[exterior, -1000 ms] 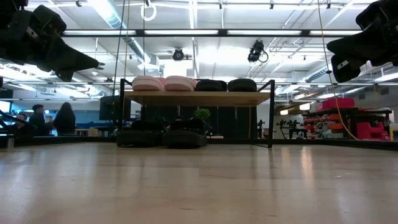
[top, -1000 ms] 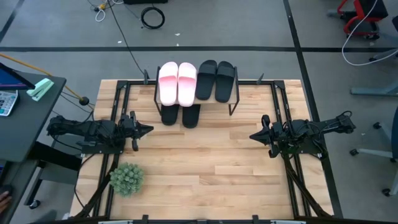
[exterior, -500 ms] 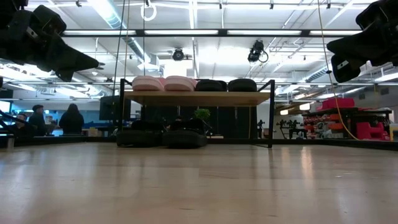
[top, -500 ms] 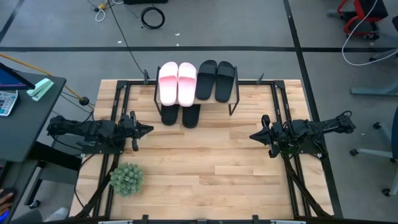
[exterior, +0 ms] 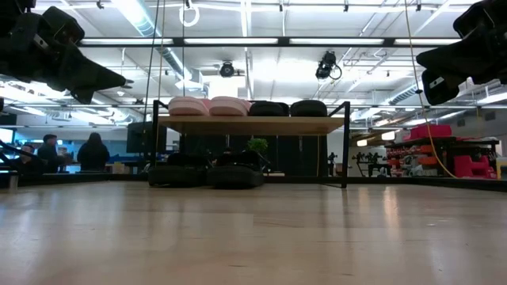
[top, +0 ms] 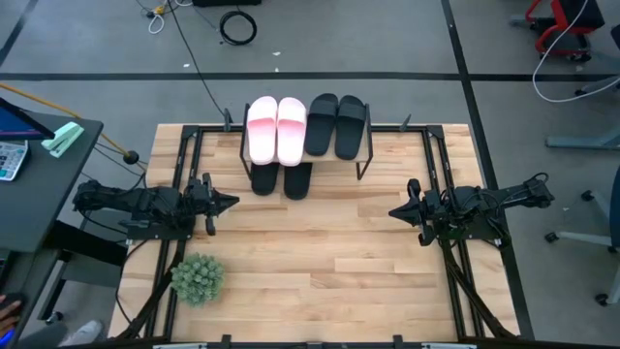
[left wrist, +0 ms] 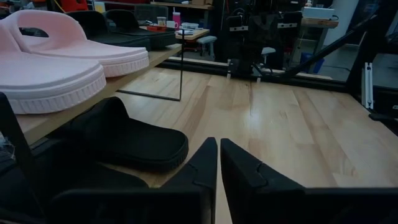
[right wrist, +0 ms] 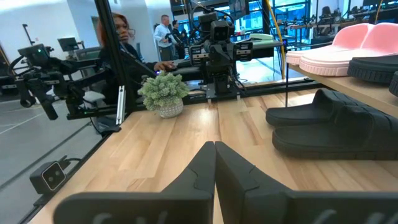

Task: Pick and place slides into the shelf
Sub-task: Return to Home Position

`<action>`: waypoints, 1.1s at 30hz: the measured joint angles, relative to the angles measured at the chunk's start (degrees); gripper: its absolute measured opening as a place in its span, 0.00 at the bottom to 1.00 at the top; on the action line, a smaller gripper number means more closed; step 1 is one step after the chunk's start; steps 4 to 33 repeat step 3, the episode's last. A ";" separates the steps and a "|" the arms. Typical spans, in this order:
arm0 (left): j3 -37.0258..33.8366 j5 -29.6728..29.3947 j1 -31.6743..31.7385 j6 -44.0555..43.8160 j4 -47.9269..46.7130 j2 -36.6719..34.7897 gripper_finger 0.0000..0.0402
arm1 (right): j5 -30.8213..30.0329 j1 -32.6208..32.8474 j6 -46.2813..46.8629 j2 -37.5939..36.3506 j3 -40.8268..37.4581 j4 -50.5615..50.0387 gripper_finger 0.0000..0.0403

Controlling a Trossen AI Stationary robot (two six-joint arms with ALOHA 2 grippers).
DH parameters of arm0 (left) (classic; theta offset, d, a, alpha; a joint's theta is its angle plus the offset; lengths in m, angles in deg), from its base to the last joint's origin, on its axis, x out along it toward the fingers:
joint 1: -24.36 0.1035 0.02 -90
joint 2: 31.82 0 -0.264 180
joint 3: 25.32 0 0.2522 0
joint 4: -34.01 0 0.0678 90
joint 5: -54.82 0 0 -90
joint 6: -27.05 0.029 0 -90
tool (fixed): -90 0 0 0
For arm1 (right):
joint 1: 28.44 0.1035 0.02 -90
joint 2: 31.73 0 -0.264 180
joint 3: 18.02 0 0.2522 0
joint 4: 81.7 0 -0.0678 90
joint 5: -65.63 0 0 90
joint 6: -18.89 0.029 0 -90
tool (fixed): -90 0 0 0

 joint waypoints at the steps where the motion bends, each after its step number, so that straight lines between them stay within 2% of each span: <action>1: 0.00 0.00 0.00 0.00 0.00 -0.01 0.07 | 0.00 0.01 0.00 0.00 0.00 0.00 0.03; 33: 0.00 0.00 -0.01 0.00 0.00 0.00 0.08 | 0.00 0.01 0.01 0.00 0.00 0.00 0.03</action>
